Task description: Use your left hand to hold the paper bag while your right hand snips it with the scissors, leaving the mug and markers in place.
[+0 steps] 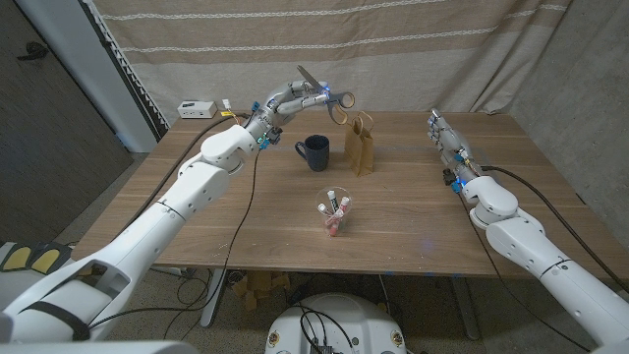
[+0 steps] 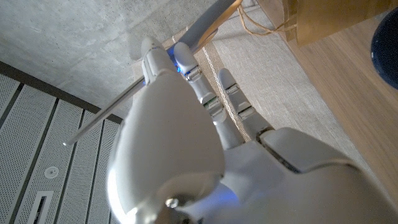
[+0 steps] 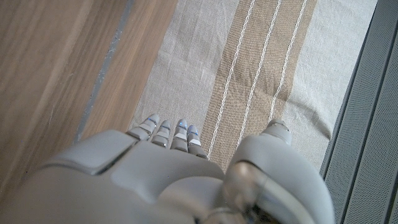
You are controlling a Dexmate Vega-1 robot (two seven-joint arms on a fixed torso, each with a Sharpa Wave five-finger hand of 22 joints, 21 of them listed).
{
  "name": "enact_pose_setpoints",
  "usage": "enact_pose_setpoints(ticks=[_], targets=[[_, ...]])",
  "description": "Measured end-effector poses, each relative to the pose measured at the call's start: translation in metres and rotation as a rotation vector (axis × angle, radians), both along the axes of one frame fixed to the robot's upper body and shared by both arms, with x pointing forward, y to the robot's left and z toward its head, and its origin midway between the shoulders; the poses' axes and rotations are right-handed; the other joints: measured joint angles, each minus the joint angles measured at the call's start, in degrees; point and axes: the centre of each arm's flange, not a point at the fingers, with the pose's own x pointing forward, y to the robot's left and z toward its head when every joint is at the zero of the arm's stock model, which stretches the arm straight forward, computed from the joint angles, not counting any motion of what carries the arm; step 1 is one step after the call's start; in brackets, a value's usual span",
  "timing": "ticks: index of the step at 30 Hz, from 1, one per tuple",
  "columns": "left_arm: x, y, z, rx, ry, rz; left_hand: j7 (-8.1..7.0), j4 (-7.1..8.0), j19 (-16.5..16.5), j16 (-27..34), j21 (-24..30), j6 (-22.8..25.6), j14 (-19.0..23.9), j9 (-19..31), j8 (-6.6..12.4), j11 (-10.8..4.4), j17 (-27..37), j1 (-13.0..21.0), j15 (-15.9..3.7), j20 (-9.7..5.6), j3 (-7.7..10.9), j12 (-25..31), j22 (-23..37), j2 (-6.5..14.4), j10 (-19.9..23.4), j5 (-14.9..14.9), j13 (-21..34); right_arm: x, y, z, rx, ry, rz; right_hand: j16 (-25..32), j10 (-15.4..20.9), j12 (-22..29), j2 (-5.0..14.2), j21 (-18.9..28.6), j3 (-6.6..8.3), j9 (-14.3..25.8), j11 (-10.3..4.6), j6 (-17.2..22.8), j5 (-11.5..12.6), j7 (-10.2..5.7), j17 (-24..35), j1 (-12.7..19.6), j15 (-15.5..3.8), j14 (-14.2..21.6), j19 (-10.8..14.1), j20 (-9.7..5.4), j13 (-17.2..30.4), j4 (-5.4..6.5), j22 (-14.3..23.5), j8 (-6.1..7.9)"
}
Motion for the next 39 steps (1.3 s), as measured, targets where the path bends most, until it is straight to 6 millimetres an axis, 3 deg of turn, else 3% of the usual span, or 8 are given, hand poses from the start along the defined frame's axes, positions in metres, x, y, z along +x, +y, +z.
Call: enact_pose_setpoints(ticks=[6,12,39], targets=[[0.002,0.001,-0.001,-0.021,0.03,-0.027,0.02,0.0,0.0,0.0,0.44,-0.02,0.0,-0.08,-0.17,0.0,0.0,0.75,0.0,0.0,0.0,-0.22,0.0,0.75,0.0,-0.01,-0.16,0.0,0.001,0.0,-0.003,-0.001,0.0,0.0,0.0,0.0,0.0,0.0,0.0,0.0,0.0,0.02,0.0,-0.02,0.0,0.0,0.26,0.18,0.0,0.0,0.0,0.0,0.0,0.0],[0.005,0.003,-0.002,-0.042,0.049,-0.041,0.03,0.0,0.0,0.0,0.44,-0.02,0.01,-0.06,-0.23,0.0,-0.27,0.75,0.0,0.0,0.0,-0.22,-0.01,0.75,0.0,-0.01,-0.16,-0.001,0.003,0.0,-0.011,-0.005,-0.008,0.0,0.0,0.0,0.0,0.0,0.0,0.0,-0.01,0.4,0.0,-1.47,0.0,0.0,0.43,0.01,-0.21,0.21,0.0,0.0,0.0,0.23],[0.013,0.006,-0.003,-0.064,0.113,-0.117,0.09,0.0,0.01,0.0,1.77,-0.08,-0.04,-0.04,-0.81,0.0,-0.53,0.76,-0.05,0.0,0.0,-0.21,-0.01,0.76,0.0,-0.35,-0.52,-0.009,0.01,0.003,-0.041,-0.026,-0.029,0.0,-0.31,0.0,0.0,0.0,0.0,0.0,0.29,0.4,-0.46,-1.47,0.0,0.0,0.3,-0.95,-0.84,-0.02,0.0,0.0,0.0,0.23]])
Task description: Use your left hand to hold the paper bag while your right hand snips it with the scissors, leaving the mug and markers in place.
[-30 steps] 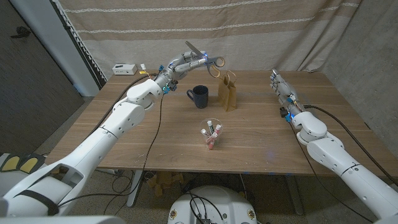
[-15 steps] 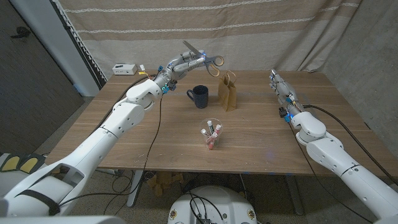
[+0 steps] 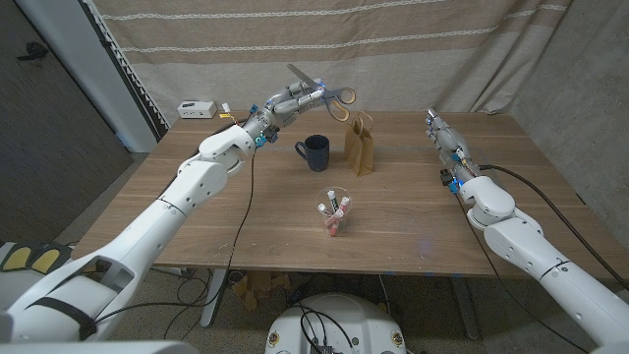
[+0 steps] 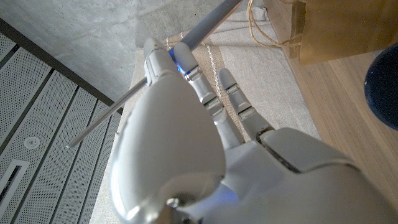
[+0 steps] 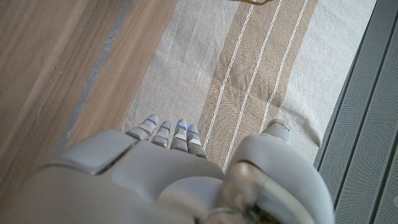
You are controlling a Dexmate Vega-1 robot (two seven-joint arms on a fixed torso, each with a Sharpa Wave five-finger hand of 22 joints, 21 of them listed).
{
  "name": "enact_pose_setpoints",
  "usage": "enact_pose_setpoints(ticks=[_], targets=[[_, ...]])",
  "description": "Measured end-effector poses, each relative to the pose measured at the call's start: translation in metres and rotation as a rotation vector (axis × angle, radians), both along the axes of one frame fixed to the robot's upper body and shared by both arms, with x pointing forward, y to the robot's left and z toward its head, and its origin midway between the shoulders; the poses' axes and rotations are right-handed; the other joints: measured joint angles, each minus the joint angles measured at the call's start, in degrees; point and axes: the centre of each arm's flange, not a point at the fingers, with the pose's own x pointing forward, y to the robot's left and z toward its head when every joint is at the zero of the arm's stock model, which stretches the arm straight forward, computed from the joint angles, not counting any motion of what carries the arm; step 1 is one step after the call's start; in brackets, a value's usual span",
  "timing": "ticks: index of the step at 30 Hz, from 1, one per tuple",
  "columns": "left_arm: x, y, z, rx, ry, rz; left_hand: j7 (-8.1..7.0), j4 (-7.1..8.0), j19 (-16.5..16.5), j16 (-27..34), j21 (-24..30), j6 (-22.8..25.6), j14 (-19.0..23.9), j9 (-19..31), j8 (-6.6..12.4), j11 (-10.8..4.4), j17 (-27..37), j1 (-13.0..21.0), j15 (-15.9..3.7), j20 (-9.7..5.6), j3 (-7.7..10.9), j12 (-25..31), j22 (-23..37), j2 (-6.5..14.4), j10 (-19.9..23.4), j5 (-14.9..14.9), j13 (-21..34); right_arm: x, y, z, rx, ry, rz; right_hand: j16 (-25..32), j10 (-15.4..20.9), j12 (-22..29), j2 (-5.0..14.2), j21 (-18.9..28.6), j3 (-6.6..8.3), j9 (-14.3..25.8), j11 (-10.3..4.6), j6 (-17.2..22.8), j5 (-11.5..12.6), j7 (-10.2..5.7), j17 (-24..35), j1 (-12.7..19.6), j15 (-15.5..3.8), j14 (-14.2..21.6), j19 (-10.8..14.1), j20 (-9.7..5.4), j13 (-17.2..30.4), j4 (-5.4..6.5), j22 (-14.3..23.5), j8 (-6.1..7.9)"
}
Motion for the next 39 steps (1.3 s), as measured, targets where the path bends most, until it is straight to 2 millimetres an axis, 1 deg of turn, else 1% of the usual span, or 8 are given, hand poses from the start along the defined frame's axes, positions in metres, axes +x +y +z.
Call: enact_pose_setpoints(ticks=[6,11,20,24,29,32,35,39], targets=[[0.004,0.0,-0.001,-0.005,0.029,-0.034,0.63,0.0,0.0,0.0,0.0,0.62,-0.15,-0.05,-0.25,0.0,0.0,0.75,-0.15,0.0,0.0,0.0,0.0,0.75,0.0,-0.12,-0.15,-0.002,0.002,-0.001,-0.002,-0.003,-0.002,0.0,0.02,0.0,0.52,0.0,0.18,0.0,-0.02,1.03,0.0,-1.02,0.0,0.52,0.0,0.0,-0.09,-0.1,0.0,-0.18,0.0,0.4],[0.009,0.002,-0.003,-0.018,0.064,-0.062,0.73,-0.02,0.0,0.0,0.33,0.71,-0.15,0.18,-0.31,0.0,0.0,0.75,-0.15,0.0,0.02,0.0,0.0,0.75,0.0,-0.12,-0.18,-0.004,0.003,0.0,-0.002,-0.004,-0.006,0.0,0.33,0.0,1.19,0.0,0.57,0.0,-1.55,1.25,0.0,-0.8,0.0,1.19,0.0,0.01,-0.09,-0.09,0.0,-0.57,0.0,0.41],[0.014,0.004,-0.004,-0.036,0.105,-0.092,0.73,-0.26,-0.52,0.0,0.54,0.71,-0.47,0.41,-0.16,0.0,0.01,0.75,0.15,0.1,0.26,0.0,0.0,0.75,0.0,-0.16,-0.18,-0.005,0.004,-0.001,-0.006,-0.002,-0.013,0.0,0.18,0.0,2.04,0.0,1.46,0.0,-1.7,2.11,0.0,-1.04,0.0,2.69,-0.53,-0.08,-0.09,-0.1,0.0,-1.45,0.0,0.62],[0.016,0.004,-0.005,-0.04,0.119,-0.103,0.73,-0.26,-0.52,0.0,0.54,0.71,-0.47,0.41,-0.16,0.0,0.01,0.75,0.15,0.1,0.26,0.0,0.0,0.75,0.0,-0.16,-0.18,-0.005,0.006,0.0,-0.01,-0.002,-0.014,0.0,-0.85,0.0,2.93,0.0,3.02,0.0,-2.72,3.89,0.0,-3.71,0.0,4.92,-0.52,-0.08,-0.09,-0.1,0.0,-2.43,0.0,1.07],[0.019,0.005,-0.006,-0.047,0.143,-0.122,0.72,-0.26,-0.72,0.0,0.54,1.09,-0.47,0.39,-0.17,0.0,0.01,1.5,0.15,-0.1,0.26,0.0,0.0,1.5,0.0,-0.17,-1.24,-0.007,0.013,0.002,-0.02,-0.009,-0.013,0.0,-1.03,0.0,2.66,0.0,3.76,0.0,-2.9,4.87,0.0,-4.87,0.0,5.97,-0.52,-0.08,-0.08,-0.1,0.0,-2.86,0.0,1.5],[0.021,0.005,-0.007,-0.048,0.154,-0.129,0.7,-0.26,-0.72,0.0,0.63,1.11,-0.47,0.38,-0.18,0.0,0.01,1.5,0.15,-0.1,0.26,0.0,0.0,1.5,0.0,-0.17,-1.72,-0.008,0.015,0.005,-0.027,-0.017,-0.017,0.0,-0.74,0.0,2.86,0.0,4.88,0.1,-3.19,7.01,0.0,-6.96,0.0,7.69,-0.75,0.15,-0.08,-0.1,0.0,-3.3,0.0,2.29],[0.022,0.005,-0.008,-0.049,0.16,-0.134,0.71,-0.26,-0.72,0.0,0.76,1.12,-0.47,0.38,-0.18,0.0,0.01,1.5,0.15,-0.1,0.26,0.0,-0.01,1.5,0.0,-0.17,-1.73,-0.009,0.019,0.008,-0.037,-0.027,-0.023,0.0,-0.41,0.0,2.93,0.14,5.7,0.3,-4.13,9.3,0.0,-7.79,0.0,8.67,-1.17,0.57,0.13,0.12,0.0,-3.7,0.0,2.94],[0.023,0.005,-0.008,-0.052,0.163,-0.136,0.71,-0.26,-1.03,0.0,0.76,1.12,-0.47,0.35,-0.19,0.0,0.02,1.5,0.15,0.21,0.26,0.0,-0.01,1.5,0.0,-0.17,-1.72,-0.01,0.021,0.009,-0.045,-0.034,-0.031,0.0,-0.19,0.39,2.94,0.45,6.02,0.16,-4.35,10.59,0.0,-7.85,0.0,9.27,-1.54,0.95,0.35,-0.1,0.0,-3.96,0.0,3.15]])
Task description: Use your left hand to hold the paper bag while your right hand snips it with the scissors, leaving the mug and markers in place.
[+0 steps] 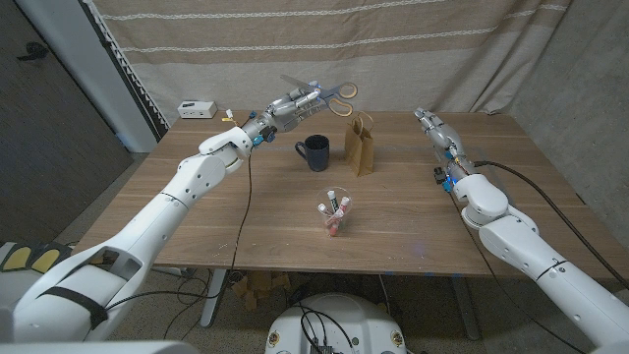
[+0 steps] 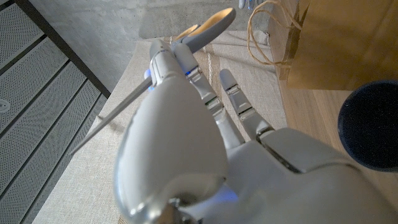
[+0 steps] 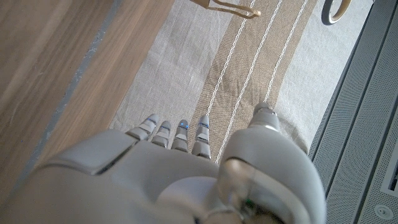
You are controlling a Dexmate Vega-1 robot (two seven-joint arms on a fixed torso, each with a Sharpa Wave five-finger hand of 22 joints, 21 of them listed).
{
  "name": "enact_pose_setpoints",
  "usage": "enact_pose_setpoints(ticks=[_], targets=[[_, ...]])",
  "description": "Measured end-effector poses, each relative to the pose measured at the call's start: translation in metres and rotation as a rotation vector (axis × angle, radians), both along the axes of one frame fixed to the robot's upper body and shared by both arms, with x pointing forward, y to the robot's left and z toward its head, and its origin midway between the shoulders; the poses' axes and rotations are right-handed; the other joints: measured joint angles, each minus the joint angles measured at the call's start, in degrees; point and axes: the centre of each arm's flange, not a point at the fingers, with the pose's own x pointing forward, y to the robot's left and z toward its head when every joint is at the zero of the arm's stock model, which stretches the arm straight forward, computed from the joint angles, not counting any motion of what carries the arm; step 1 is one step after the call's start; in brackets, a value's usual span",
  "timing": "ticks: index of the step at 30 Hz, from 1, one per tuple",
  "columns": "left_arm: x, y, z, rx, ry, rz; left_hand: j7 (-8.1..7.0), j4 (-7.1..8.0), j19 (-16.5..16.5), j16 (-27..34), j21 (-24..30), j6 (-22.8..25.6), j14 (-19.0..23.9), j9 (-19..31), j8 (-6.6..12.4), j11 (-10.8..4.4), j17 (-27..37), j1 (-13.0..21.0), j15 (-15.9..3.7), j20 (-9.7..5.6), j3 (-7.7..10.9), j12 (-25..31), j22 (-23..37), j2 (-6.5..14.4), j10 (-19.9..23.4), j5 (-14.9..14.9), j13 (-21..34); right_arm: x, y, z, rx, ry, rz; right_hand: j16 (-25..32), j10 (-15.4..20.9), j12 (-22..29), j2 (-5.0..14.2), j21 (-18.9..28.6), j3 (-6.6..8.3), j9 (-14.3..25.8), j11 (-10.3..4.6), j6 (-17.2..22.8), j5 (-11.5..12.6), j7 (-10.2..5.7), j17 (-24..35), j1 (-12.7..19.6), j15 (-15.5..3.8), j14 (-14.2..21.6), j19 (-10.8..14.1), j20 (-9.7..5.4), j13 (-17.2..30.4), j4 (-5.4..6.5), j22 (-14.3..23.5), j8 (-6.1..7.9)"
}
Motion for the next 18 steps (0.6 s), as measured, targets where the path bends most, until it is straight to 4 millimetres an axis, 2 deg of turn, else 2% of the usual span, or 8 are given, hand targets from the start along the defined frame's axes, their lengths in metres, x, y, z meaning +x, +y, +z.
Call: enact_pose_setpoints(ticks=[6,18], targets=[[0.0001,0.0001,0.0005,-0.005,0.003,-0.008,0.0,0.0,0.0,0.0,0.21,0.0,0.0,-0.06,-0.03,0.0,0.0,0.0,0.0,0.0,0.0,0.0,0.0,0.0,0.0,-0.17,0.0,-0.0026,0.0071,0.0029,-0.01,-0.012,0.0,0.0,0.09,0.04,-0.02,0.0,0.48,-0.03,-0.08,0.15,0.0,0.23,0.0,0.46,0.0,0.0,0.0,0.0,0.0,0.0,0.0,0.0],[0.0001,-0.0016,-0.0009,-0.029,0.034,-0.04,0.01,0.07,0.0,0.0,0.64,0.0,0.0,-0.12,-0.12,0.0,0.01,-0.01,0.0,0.0,0.07,0.0,0.0,-0.02,0.0,-0.39,0.0,-0.0084,0.0123,0.0031,-0.024,-0.016,-0.005,0.0,0.09,0.04,-0.31,0.0,0.48,-0.03,-0.08,0.07,-0.38,0.73,0.0,0.75,0.01,0.0,-0.01,0.0,0.0,0.0,0.0,-0.1]])
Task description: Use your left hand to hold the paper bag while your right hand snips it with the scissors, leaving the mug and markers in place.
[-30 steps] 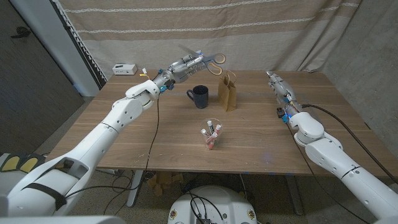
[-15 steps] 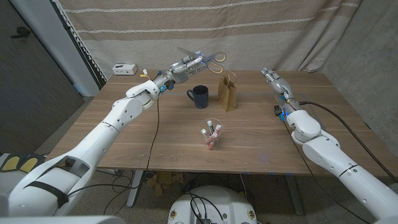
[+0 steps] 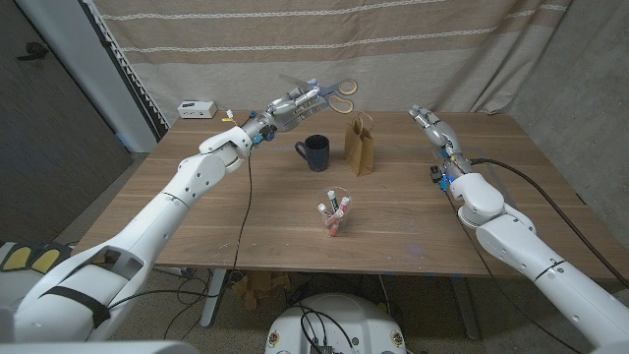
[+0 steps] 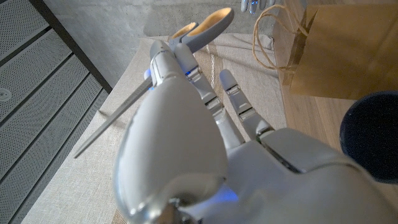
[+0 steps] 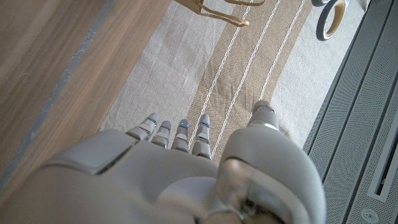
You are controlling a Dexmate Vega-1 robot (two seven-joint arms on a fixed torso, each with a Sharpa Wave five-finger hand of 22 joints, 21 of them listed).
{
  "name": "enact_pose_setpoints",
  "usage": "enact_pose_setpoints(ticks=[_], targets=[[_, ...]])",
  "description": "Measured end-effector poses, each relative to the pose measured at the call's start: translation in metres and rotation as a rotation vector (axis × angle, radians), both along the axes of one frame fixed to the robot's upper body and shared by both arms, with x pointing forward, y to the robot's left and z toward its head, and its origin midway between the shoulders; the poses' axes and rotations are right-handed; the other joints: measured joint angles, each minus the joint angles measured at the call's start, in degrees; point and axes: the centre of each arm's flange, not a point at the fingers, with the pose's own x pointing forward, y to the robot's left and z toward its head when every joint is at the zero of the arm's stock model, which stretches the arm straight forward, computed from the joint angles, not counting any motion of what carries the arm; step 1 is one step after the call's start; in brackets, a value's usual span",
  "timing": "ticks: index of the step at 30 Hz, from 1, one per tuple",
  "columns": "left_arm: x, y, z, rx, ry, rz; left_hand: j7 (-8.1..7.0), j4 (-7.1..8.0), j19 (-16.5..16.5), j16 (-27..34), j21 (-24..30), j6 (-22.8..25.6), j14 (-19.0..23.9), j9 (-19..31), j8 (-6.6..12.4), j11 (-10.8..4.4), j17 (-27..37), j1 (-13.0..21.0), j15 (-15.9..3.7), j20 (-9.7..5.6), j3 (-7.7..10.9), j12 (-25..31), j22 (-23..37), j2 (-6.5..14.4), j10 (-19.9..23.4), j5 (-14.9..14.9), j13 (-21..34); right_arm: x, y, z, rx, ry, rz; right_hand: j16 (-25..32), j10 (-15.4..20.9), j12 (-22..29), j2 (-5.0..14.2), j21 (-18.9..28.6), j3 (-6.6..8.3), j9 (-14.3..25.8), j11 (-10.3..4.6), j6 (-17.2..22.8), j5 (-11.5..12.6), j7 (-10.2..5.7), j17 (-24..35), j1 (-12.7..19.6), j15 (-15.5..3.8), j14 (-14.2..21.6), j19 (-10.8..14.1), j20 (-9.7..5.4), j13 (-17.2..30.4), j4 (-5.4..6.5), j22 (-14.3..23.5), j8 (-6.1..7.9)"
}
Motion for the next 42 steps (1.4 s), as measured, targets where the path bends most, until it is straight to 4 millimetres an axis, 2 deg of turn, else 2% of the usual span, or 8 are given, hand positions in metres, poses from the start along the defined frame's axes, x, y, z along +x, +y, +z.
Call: enact_pose_setpoints(ticks=[29,37,40,42], targets=[[-0.004,-0.009,-0.013,-0.077,0.111,-0.071,0.11,0.08,-0.31,0.0,1.49,0.11,0.0,-0.14,-0.28,0.0,0.01,-0.02,0.0,-0.32,0.08,0.01,0.0,-0.02,0.0,-0.4,0.0,-0.004,-0.001,0.0,-0.007,0.01,0.005,0.0,-0.21,0.0,-0.31,0.0,0.44,0.16,0.22,0.11,0.0,0.73,0.0,0.31,0.0,0.0,0.21,0.21,0.0,0.44,0.0,-0.62],[-0.004,-0.009,-0.013,-0.071,0.109,-0.069,0.09,0.09,-0.52,0.0,1.72,0.31,0.0,-0.26,-0.05,0.0,-0.29,-0.02,0.0,-0.11,0.08,0.0,-0.13,-0.02,0.0,-0.45,-0.06,-0.004,-0.001,0.0,-0.005,0.008,0.01,0.0,-0.21,0.0,-0.31,0.0,0.64,0.16,0.22,0.19,-0.41,1.43,0.0,0.31,-0.01,-0.02,0.21,0.21,0.0,0.65,0.0,-0.62],[-0.004,-0.01,-0.014,-0.068,0.107,-0.069,0.09,0.09,-0.52,0.0,1.93,0.31,0.0,-0.25,-0.05,0.0,-0.28,-0.02,0.0,-0.11,0.08,0.0,-0.13,-0.02,0.0,-0.67,-0.37,-0.004,-0.001,0.0,-0.006,0.005,0.012,0.0,0.03,0.0,-0.31,0.0,0.8,0.15,0.46,0.97,-0.62,1.59,0.0,0.3,-1.1,-0.23,0.22,0.19,0.0,0.81,0.0,-0.62],[-0.005,-0.01,-0.014,-0.064,0.103,-0.069,0.09,0.09,-0.52,0.0,1.93,0.31,0.0,-0.23,-0.05,0.0,-0.29,-0.02,0.0,-0.1,0.08,0.0,-0.13,-0.02,0.0,-0.68,-0.37,-0.005,0.0,0.001,-0.008,0.001,0.009,0.0,0.87,0.4,-0.31,0.0,0.87,0.15,0.62,2.38,-0.76,1.13,0.0,0.3,-1.56,0.09,0.61,-0.2,0.0,0.87,0.0,-0.62]])
